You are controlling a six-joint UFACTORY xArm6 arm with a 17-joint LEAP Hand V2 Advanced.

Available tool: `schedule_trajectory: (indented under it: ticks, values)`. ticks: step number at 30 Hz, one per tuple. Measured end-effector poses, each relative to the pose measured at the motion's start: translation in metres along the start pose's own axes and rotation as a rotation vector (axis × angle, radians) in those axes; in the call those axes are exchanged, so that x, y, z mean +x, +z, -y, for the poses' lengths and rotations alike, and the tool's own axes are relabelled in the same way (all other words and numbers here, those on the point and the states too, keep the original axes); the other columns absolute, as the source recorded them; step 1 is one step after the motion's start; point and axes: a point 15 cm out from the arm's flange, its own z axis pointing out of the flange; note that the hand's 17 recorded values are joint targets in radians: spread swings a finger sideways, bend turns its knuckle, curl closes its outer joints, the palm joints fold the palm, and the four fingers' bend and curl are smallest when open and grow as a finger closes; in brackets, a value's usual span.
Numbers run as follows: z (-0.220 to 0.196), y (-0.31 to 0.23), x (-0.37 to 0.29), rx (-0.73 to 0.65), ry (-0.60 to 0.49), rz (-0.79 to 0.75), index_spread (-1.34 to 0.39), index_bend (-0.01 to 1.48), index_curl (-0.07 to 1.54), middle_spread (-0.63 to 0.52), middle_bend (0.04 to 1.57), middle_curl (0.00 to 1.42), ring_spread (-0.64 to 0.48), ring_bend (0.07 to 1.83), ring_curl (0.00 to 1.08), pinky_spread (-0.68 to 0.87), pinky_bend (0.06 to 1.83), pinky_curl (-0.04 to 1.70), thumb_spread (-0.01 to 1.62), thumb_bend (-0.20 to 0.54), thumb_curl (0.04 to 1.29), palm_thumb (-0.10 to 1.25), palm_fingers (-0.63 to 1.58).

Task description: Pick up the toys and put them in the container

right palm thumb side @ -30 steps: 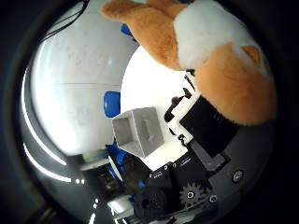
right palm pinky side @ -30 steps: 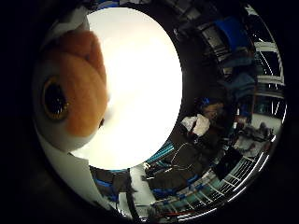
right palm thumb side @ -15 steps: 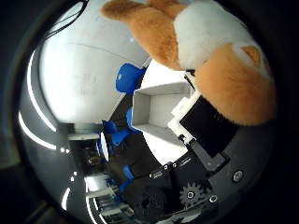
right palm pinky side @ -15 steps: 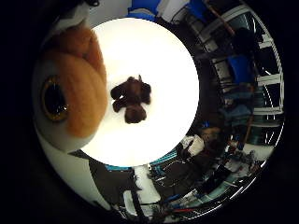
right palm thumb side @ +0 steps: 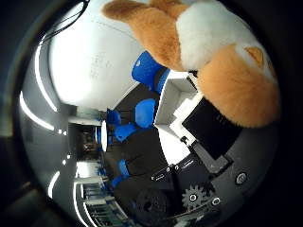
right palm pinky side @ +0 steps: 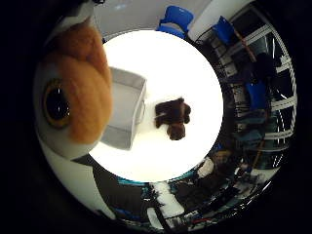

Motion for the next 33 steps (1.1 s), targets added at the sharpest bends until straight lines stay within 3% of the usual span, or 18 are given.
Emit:
schedule_trajectory:
  ticks: [2,5,6,10,13,14,16,21,28,33]
  values:
    - [-0.002,0.01,-0.002,-0.023,-0.006,-0.001,-0.36,0.7,1.02,-0.27,1.04,1.02,-0.26,1.28,0.78,-0.32,1.04,1.0,1.26,-0.037,0.49,0.85,0.98]
    - [-0.004,0.025,0.001,-0.057,-0.012,-0.005,-0.36,0.4,0.94,-0.26,0.9,0.91,-0.26,1.19,0.7,-0.4,0.89,0.9,1.27,-0.025,0.46,0.75,0.6]
    - [-0.005,0.03,0.003,-0.072,-0.013,-0.006,-0.4,0.34,0.86,-0.24,0.79,0.84,-0.23,1.1,0.66,-0.29,0.77,0.88,1.28,-0.024,0.45,0.72,0.31]
    - [-0.013,0.045,0.011,-0.129,-0.053,-0.01,-0.49,0.31,0.68,-0.12,0.49,0.65,0.0,0.76,0.49,0.14,0.68,0.79,1.29,-0.019,0.42,0.67,0.03]
    - [-0.018,0.048,0.02,-0.158,-0.089,-0.01,-0.51,0.21,0.55,-0.06,0.46,0.56,0.14,0.58,0.38,0.38,0.61,0.69,1.29,-0.019,0.4,0.64,0.02]
    - [-0.02,0.048,0.025,-0.17,-0.096,-0.01,-0.51,0.21,0.52,-0.02,0.35,0.51,0.17,0.56,0.36,0.43,0.61,0.66,1.29,-0.016,0.39,0.64,0.01]
    - [-0.025,0.047,0.032,-0.193,-0.103,-0.01,-0.5,0.16,0.46,0.02,0.29,0.45,0.2,0.51,0.33,0.49,0.59,0.6,1.28,-0.018,0.38,0.63,-0.01]
    - [-0.044,0.038,0.063,-0.269,-0.138,-0.008,-0.48,0.15,0.34,0.09,0.24,0.39,0.22,0.4,0.28,0.49,0.48,0.49,1.26,-0.02,0.36,0.6,-0.01]
    - [-0.074,0.009,0.127,-0.356,-0.193,0.002,-0.45,0.16,0.29,0.09,0.2,0.35,0.22,0.34,0.25,0.46,0.45,0.41,1.23,-0.015,0.34,0.59,0.04]
    - [-0.088,-0.01,0.186,-0.415,-0.308,-0.106,-0.43,0.15,0.28,0.08,0.19,0.33,0.21,0.33,0.26,0.45,0.45,0.38,1.19,-0.017,0.34,0.61,0.04]
